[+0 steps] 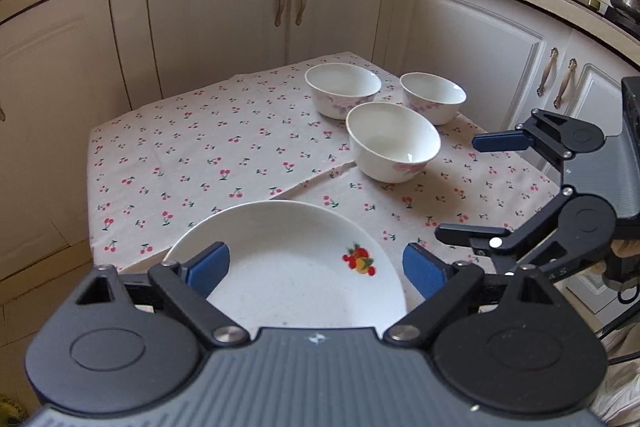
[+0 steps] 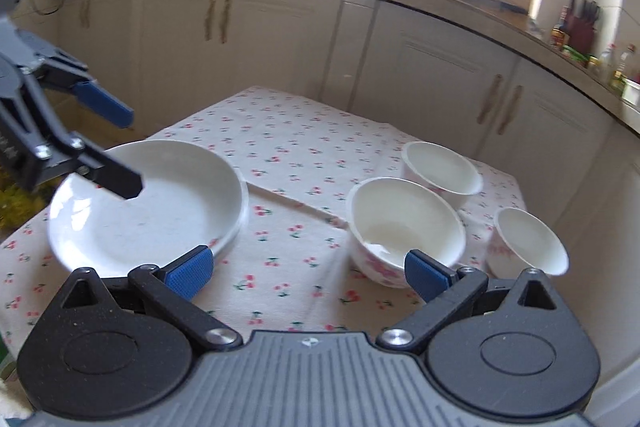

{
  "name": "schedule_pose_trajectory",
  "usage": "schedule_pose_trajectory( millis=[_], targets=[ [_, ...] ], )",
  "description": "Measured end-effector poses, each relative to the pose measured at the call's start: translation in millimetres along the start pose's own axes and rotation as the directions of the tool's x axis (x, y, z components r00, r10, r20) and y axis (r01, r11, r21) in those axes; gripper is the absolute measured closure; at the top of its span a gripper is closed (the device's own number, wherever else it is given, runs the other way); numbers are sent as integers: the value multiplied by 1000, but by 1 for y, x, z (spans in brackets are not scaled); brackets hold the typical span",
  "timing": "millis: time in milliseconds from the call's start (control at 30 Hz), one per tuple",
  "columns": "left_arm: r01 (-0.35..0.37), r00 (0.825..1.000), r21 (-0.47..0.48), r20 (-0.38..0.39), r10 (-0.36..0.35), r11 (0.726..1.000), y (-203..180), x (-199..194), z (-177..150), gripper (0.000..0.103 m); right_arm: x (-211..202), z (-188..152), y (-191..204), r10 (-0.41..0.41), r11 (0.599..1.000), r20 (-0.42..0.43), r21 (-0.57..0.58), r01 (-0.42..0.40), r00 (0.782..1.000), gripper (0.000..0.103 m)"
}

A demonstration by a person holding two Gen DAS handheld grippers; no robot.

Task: Organize plates and bowls
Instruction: 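Move the left tool to a white bowl and grasp its rim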

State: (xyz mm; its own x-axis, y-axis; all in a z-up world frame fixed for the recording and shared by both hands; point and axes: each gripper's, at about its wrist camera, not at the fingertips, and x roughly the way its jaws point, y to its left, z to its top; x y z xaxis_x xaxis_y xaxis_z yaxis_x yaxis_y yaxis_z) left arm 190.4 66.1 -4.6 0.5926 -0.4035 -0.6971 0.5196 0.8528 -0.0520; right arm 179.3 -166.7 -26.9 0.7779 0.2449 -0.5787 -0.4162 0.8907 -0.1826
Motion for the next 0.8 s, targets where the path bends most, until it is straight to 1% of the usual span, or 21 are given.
schedule_pose_trajectory(
  millis=[100, 200, 367, 467, 600, 800],
  targets=[
    [3, 1000, 31, -7, -3, 1000, -13, 9, 9, 9, 7, -6, -13, -40, 998, -16, 46, 41, 999, 0],
    [14, 1000, 49, -15, -13, 999, -21, 20, 21, 9, 10, -10, -24, -59, 995, -27, 85, 61, 998, 0],
    [36, 999, 82, -34, -33, 996, -32, 46, 43, 10, 21, -17, -38, -89, 989, -41, 111, 93, 995, 0],
    [51, 998, 97, -50, -46, 994, -37, 65, 57, 10, 28, -19, -47, -81, 989, -49, 122, 86, 996, 0],
    [79, 995, 95, -72, -72, 992, -40, 89, 75, 10, 36, -19, -55, -65, 988, -49, 134, 71, 997, 0],
    [93, 992, 99, -90, -84, 991, -43, 122, 96, 10, 51, -17, -67, -46, 985, -50, 166, 54, 998, 0]
  ],
)
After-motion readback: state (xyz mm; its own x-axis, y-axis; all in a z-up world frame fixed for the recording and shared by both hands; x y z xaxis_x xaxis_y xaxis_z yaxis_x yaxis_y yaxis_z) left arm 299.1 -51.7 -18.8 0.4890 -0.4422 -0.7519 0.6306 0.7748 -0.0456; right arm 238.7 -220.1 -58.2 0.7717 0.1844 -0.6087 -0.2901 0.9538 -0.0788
